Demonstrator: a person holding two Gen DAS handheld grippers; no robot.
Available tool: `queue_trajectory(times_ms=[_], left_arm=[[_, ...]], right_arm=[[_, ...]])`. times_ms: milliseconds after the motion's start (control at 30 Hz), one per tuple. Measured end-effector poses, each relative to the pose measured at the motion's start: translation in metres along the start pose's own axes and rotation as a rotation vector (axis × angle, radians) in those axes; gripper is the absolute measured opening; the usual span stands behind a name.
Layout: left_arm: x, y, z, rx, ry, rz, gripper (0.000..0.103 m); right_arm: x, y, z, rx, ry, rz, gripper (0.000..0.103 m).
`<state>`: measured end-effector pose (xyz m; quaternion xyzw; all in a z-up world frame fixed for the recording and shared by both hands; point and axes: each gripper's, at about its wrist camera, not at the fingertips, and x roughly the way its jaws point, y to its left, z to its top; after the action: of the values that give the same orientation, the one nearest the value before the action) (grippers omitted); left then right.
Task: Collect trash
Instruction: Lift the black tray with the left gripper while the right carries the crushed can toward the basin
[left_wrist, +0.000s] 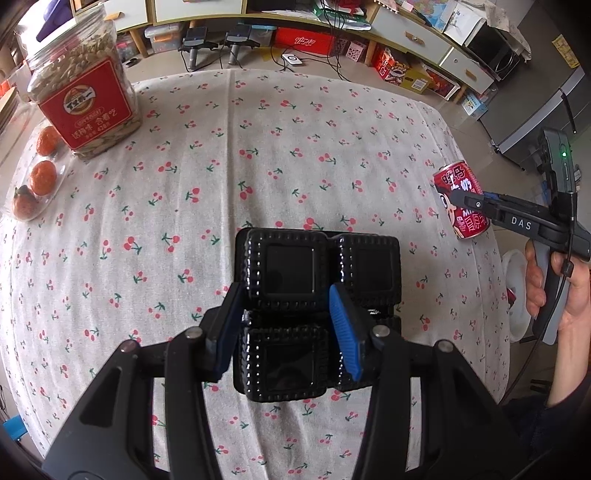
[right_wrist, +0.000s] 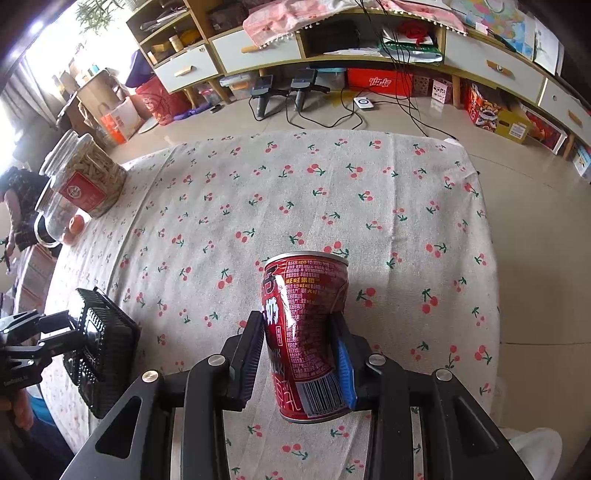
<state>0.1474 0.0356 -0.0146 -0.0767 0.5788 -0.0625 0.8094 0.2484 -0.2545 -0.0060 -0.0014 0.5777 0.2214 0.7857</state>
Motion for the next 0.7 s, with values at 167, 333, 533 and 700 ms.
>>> queue_trajectory(times_ms=[167,333,533,700], left_arm=[[0.000,-0.005,0.000,0.003,-0.003,-0.008,0.049],[-0.002,-0.011,0.001,0.009,-0.008,-0.016,0.049],[-0.003,-0.020,0.001,0.018,-0.011,-0.029,0.049],[-0.003,-0.026,0.000,0.020,-0.014,-0.037,0.049]], right_arm=[[-0.007,-0.006,-0.005,0.008,-0.003,0.000,0.035],[-0.012,-0.012,-0.009,0.018,0.000,0.001,0.035],[-0.017,-0.020,-0.016,0.046,0.004,0.022,0.035],[-0.025,-0.028,-0.023,0.065,0.001,0.033,0.035]])
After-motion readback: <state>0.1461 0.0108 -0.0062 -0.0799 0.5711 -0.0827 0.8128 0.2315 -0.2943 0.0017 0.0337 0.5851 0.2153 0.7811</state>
